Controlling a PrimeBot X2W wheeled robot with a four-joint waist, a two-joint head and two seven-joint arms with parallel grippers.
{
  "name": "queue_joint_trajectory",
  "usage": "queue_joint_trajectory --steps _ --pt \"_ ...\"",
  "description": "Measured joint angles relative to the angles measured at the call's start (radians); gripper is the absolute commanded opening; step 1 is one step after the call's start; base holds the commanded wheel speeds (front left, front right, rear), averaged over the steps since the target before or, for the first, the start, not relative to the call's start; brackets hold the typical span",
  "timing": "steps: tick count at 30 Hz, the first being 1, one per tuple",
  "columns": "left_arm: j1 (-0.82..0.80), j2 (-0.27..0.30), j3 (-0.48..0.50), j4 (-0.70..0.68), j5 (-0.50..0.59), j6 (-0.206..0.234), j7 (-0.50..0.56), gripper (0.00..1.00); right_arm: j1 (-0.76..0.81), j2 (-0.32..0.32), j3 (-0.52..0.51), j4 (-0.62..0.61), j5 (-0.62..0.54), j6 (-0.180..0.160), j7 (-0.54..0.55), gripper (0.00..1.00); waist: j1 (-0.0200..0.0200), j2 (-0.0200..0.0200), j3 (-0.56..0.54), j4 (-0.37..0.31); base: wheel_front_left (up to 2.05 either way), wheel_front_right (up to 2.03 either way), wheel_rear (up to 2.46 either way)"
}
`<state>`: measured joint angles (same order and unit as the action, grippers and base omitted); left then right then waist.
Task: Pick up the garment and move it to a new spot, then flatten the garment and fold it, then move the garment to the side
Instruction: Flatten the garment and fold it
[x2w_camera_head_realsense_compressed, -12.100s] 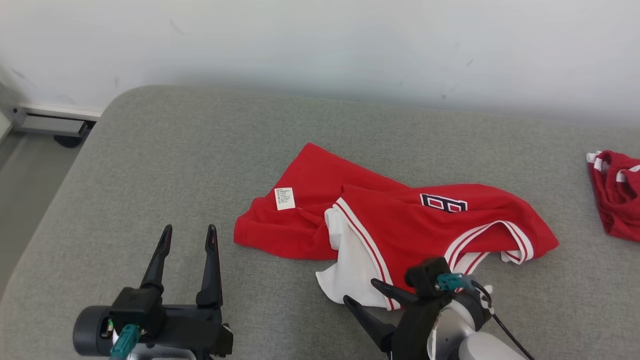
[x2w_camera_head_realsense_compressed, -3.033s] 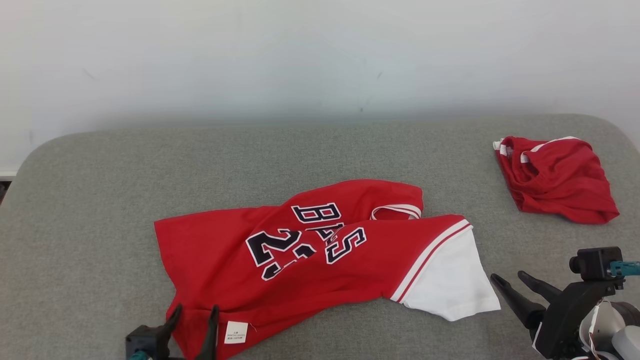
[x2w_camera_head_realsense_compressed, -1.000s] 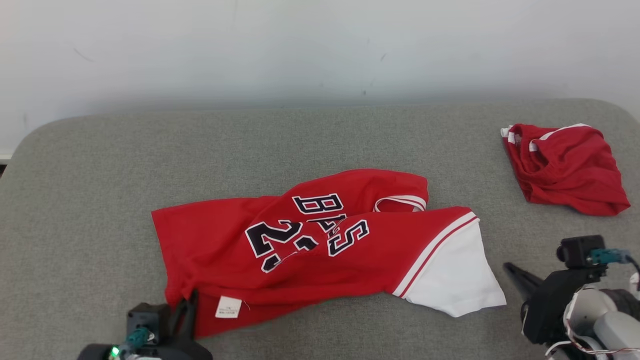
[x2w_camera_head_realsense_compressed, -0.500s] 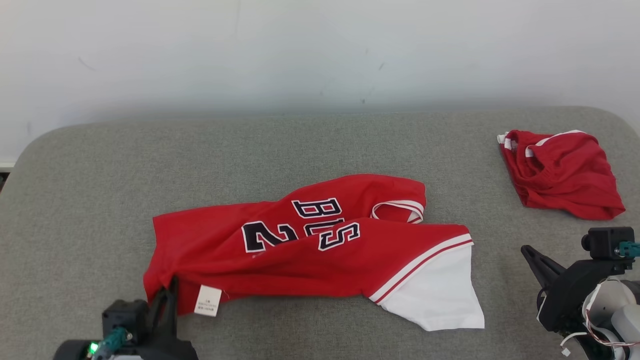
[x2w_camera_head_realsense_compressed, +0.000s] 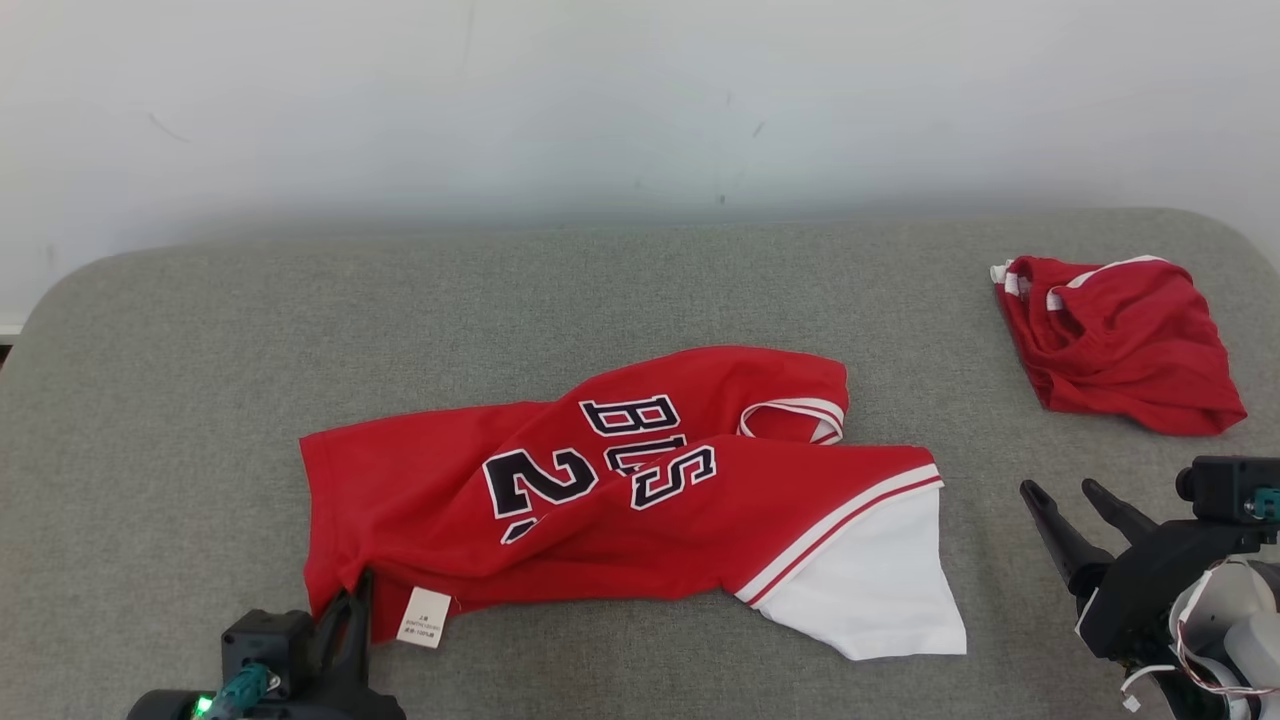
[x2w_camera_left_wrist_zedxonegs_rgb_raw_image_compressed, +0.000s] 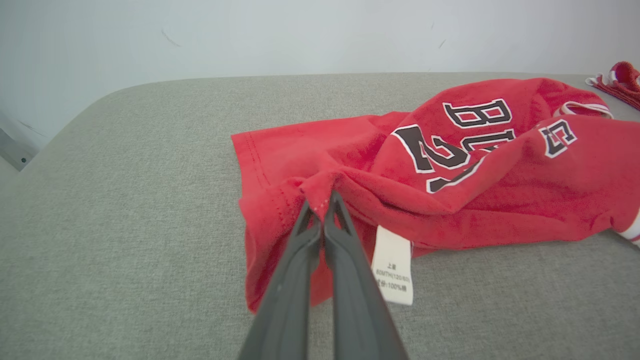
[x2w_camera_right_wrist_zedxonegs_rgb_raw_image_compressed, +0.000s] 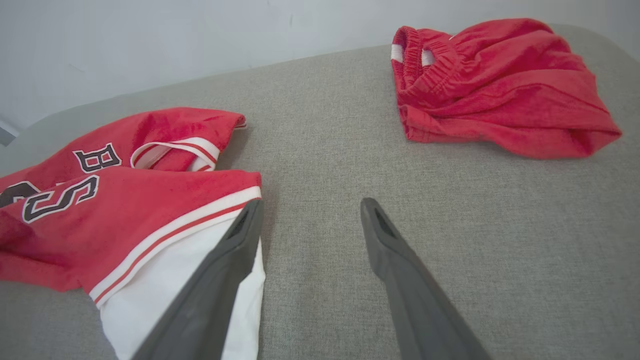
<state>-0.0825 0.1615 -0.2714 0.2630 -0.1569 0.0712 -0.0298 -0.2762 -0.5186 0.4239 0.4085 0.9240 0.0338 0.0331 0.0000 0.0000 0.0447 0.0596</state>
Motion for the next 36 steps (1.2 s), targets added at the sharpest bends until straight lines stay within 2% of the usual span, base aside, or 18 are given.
queue_joint_trajectory --steps 1,2,3,14,27,36 --pt "0.001 0.000 -0.001 -0.004 0.001 0.001 0.000 0.07 0.001 0.000 0.000 0.000 0.000 0.000 -0.003 1.00 0.0000 0.0000 0.000 0.000 0.00 0.00 0.00" --pt "0.001 0.000 -0.001 -0.009 0.002 0.001 0.000 0.94 0.003 0.000 0.000 0.000 0.000 0.000 -0.004 1.00 0.0000 0.0000 0.000 0.000 0.00 0.00 0.00" --pt "0.002 0.000 -0.001 -0.013 0.005 0.006 0.003 1.00 0.005 0.000 0.000 0.000 0.000 0.000 -0.007 1.00 0.0000 0.0000 0.000 0.000 0.00 0.00 0.00" --pt "0.040 0.003 -0.022 -0.067 0.036 0.018 0.012 1.00 0.026 0.002 0.001 0.001 0.000 0.000 -0.017 1.00 0.0000 0.0000 -0.007 0.008 0.00 0.00 0.00" --pt "0.146 -0.006 -0.023 -0.061 0.023 0.026 0.099 1.00 0.049 0.004 0.006 0.000 0.001 0.000 -0.024 1.00 0.0000 0.0000 -0.009 0.002 0.00 0.00 0.00" --pt "0.154 -0.009 0.029 -0.063 0.001 0.035 0.165 1.00 0.053 0.035 0.080 0.000 -0.002 0.000 0.050 1.00 0.0000 0.0000 -0.001 0.007 0.00 0.00 0.00"
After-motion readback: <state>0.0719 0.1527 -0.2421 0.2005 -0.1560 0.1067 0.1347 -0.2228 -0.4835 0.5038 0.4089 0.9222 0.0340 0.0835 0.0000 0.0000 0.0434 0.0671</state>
